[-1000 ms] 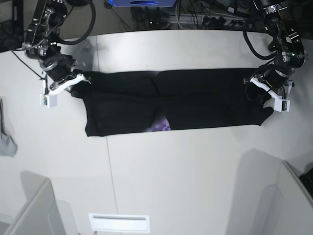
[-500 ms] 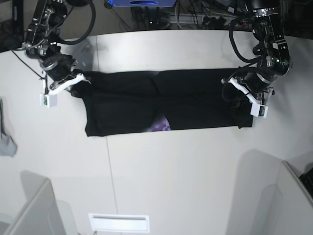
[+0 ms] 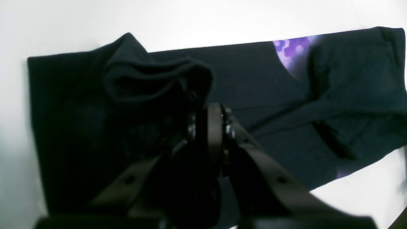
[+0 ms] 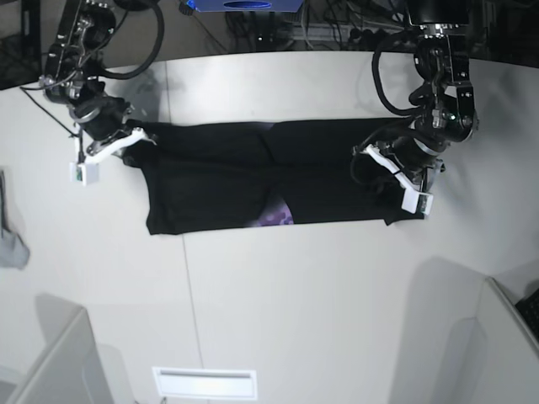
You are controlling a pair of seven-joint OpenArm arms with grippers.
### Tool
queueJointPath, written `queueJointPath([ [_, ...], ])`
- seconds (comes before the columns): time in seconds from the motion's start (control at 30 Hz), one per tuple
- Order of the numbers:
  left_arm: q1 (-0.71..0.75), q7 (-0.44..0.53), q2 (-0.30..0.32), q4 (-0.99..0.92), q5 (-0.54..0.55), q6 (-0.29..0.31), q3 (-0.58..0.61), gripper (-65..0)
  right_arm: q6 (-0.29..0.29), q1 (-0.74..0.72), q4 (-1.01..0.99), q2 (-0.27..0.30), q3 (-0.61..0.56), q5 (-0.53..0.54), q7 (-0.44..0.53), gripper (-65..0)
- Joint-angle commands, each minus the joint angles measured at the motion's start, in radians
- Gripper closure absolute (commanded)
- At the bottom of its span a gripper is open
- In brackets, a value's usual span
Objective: Fold the T-shirt properly
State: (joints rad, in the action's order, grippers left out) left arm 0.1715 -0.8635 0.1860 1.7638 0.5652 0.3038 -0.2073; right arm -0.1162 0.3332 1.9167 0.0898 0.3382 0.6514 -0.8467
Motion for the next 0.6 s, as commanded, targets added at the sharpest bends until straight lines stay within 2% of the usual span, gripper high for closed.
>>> queueJointPath([
  [0.0, -0.016, 0.022, 0.005, 0.018, 0.016, -0.005, 0.009, 0.0, -0.006, -0.006, 0.014, 0.009, 0.005, 0.014, 0.017, 0.0],
  [0.13, -0.020, 0.022, 0.004, 0.015, 0.017, -0.015, 0.035, 0.0, -0.006, -0.007, 0.014, 0.009, 0.003, 0.014, 0.017, 0.0],
  [0.33, -0.046, 0.020, -0.044, 0.006, 0.014, -0.015, 0.041, 0.0, -0.006, -0.009, 0.014, 0.009, 0.005, 0.014, 0.019, 0.0],
  [0.57, -0.071, 0.020, -0.050, -0.028, 0.016, -0.016, 0.104, 0.0, -0.006, -0.009, 0.014, 0.012, 0.006, 0.014, 0.019, 0.0],
])
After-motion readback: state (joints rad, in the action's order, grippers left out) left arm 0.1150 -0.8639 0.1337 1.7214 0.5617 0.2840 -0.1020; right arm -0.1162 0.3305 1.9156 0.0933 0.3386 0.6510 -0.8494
